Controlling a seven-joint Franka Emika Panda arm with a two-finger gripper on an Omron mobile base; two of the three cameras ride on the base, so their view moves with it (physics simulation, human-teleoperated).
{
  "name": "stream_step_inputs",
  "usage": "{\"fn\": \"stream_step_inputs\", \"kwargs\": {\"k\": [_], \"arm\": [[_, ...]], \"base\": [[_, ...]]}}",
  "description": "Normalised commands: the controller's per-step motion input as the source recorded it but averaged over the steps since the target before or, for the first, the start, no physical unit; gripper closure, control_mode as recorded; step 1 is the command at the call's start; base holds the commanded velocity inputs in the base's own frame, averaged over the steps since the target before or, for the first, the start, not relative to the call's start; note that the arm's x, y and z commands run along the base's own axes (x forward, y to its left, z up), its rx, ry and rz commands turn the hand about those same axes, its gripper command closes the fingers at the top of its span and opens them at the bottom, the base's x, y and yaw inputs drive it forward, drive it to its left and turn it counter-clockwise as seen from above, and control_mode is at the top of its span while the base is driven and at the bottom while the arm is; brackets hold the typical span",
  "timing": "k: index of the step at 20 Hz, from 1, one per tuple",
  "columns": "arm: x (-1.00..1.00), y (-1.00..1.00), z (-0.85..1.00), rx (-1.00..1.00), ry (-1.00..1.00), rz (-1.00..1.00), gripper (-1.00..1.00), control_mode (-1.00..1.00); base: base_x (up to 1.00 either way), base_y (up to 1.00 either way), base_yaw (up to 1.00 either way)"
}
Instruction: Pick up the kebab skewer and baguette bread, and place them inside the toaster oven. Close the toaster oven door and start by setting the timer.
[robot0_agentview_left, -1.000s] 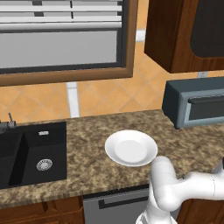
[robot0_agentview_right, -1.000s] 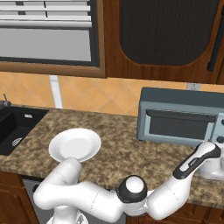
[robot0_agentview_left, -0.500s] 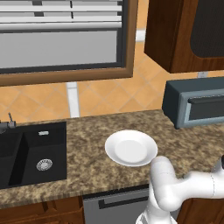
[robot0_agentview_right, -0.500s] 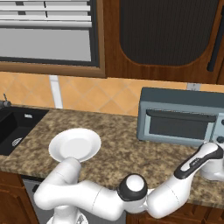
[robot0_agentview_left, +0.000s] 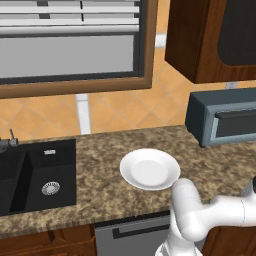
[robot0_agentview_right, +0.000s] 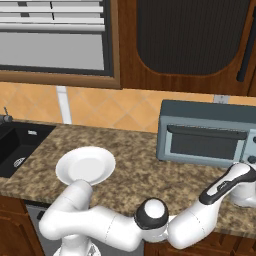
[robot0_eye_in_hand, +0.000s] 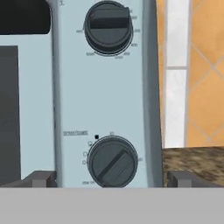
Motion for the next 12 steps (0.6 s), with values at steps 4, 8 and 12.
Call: {"fn": "stream_step_inputs", "kwargs": {"k": [4, 8, 12], "arm": [[0.00, 0.00, 0.03, 0.00, 0.00, 0.00, -1.00, -1.00], [0.03, 0.01, 0.02, 0.00, 0.00, 0.00, -1.00, -1.00], [0.17, 0.01, 0.00, 0.00, 0.00, 0.00, -1.00, -1.00]], "base": [[0.00, 0.00, 0.00], [0.00, 0.00, 0.00], [0.00, 0.00, 0.00]]}}
